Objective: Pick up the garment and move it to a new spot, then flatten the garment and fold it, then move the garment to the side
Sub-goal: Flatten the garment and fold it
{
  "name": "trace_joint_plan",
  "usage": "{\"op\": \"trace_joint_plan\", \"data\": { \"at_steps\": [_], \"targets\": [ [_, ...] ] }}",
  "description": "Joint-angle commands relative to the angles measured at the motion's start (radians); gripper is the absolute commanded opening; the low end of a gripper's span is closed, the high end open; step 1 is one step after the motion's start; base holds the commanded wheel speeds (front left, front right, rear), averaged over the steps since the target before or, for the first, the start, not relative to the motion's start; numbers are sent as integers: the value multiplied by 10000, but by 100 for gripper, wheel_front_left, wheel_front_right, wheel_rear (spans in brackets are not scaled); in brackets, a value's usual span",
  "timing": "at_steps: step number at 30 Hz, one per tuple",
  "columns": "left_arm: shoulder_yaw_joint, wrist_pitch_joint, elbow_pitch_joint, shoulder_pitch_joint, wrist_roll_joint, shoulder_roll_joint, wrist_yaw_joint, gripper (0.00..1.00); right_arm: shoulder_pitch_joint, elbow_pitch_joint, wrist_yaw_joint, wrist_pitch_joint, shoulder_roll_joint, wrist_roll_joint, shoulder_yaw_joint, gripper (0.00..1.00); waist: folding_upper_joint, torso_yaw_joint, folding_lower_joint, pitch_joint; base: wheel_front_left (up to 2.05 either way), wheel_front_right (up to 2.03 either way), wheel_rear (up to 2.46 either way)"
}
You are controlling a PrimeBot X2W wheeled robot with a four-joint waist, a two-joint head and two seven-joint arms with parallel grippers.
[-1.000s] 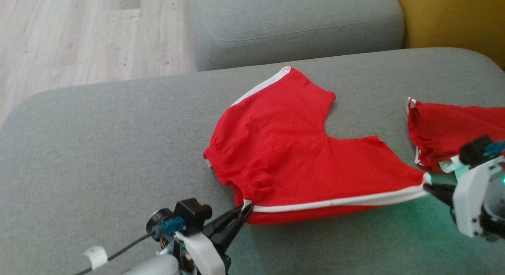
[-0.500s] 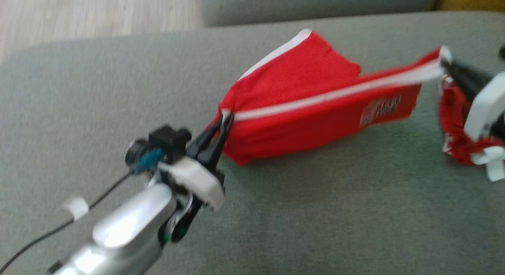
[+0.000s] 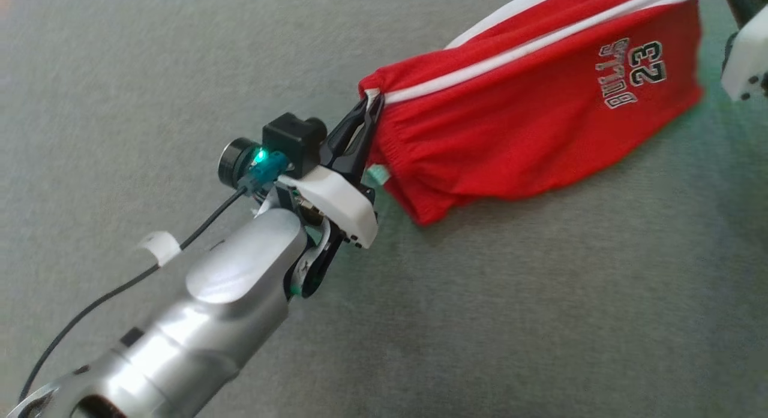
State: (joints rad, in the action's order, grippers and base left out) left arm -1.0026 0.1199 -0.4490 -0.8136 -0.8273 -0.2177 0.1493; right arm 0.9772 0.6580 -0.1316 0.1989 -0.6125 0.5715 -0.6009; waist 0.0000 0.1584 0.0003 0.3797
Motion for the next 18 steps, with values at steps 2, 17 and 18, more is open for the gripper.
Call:
{"op": "trace_joint_plan", "data": {
  "at_steps": [2,17,18],
  "targets": [
    [404,232,-59,-507,54,-40,-77,0,394,156,9,-235,-37,-130,-135,0,0,538,-3,522,0,0,0],
    [315,735,-985,-920,74,758,-340,85,1899,2339,9,-1529,263,-373,-791,100,0,1045,-3,979,0,0,0],
    [320,762,-1046,-947,101,757,-304,100,1988,2475,9,-1727,333,-407,-752,100,0,1023,-3,963,0,0,0]
  ]
}}
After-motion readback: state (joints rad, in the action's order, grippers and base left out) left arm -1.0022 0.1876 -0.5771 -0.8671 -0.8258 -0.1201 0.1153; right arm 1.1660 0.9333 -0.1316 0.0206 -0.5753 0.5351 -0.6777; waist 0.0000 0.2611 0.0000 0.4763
